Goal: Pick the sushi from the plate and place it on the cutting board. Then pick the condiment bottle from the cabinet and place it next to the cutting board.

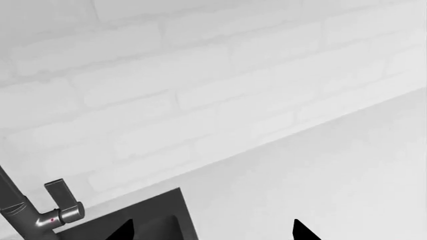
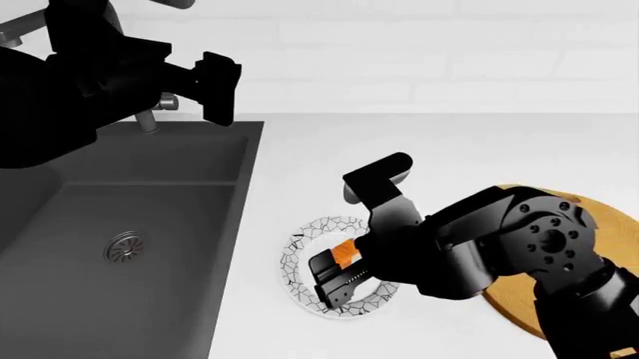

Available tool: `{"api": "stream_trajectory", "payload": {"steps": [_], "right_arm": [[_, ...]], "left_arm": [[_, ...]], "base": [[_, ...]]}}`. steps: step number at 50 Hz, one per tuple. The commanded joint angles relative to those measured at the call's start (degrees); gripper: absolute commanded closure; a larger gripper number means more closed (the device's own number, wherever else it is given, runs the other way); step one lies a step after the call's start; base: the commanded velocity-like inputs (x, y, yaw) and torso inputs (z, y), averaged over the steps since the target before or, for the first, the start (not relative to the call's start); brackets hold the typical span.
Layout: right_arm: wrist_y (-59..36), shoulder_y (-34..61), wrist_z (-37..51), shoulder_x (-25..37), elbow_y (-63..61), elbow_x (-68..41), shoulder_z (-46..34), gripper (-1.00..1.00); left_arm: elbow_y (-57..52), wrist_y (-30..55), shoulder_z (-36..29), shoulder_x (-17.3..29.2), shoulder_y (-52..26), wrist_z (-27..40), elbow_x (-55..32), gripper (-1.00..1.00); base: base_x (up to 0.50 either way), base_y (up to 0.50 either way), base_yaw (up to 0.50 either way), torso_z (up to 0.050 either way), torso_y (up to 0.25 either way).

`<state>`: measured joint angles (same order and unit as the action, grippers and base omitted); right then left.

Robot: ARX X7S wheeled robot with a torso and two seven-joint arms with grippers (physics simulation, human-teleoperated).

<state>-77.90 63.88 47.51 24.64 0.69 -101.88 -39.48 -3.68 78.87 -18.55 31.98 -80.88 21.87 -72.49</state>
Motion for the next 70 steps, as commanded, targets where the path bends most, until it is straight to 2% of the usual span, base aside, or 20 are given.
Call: {"api": "stream_trajectory", "payload": {"steps": [1,8,9,19,34,44,57,64,70], "right_arm": [[0.3,-0.1,-0.6,-0.3,0.6,0.3,-1.2,-1.00],[0.5,0.1,-0.4,-0.2,0.5,0.0,-1.7,-1.00],[0.5,0.1,-0.3,-0.2,0.4,-0.1,-1.8,1.00],[0.3,0.7,1.2,0.5,-0.2,-1.6,-2.4,1.00],[1.2,7.3,13.3,6.0,-5.0,-15.3,-2.6,1.00],[4.8,6.6,20.8,16.5,-12.3,-25.2,-2.0,1.00],[9.5,3.2,24.6,32.1,-22.2,-33.3,2.2,1.00],[12.0,-0.8,24.1,40.5,-26.6,-34.6,5.2,1.00],[11.5,-1.9,23.5,43.4,-25.9,-33.3,5.9,1.00]], "left_arm": [[0.1,-0.4,-0.4,0.2,-0.1,0.0,-0.3,-1.00],[0.3,-0.7,-0.7,0.3,-0.3,-0.1,-0.4,-1.00],[0.3,-0.7,-0.8,0.3,-0.3,-0.1,-0.4,-1.00],[0.4,-1.2,-1.0,0.6,-0.3,0.2,-0.6,-1.00],[0.5,0.1,0.1,0.0,-2.7,2.8,-3.6,-1.00],[0.2,-0.2,0.1,-0.2,-2.5,4.0,-4.5,-1.00],[0.4,-3.0,-1.5,-1.9,-1.2,3.1,-2.7,-1.00],[0.4,-3.8,-2.5,-2.5,-0.9,2.5,-2.1,-1.00],[0.5,-3.5,-2.3,-2.6,-1.5,3.0,-2.9,-1.00]], "base": [[0.00,0.00,0.00,0.000,0.000],[0.00,0.00,0.00,0.000,0.000],[0.00,0.00,0.00,0.000,0.000],[0.00,0.00,0.00,0.000,0.000],[0.00,0.00,0.00,0.000,0.000],[0.00,0.00,0.00,0.000,0.000],[0.00,0.00,0.00,0.000,0.000],[0.00,0.00,0.00,0.000,0.000],[0.00,0.00,0.00,0.000,0.000]]}}
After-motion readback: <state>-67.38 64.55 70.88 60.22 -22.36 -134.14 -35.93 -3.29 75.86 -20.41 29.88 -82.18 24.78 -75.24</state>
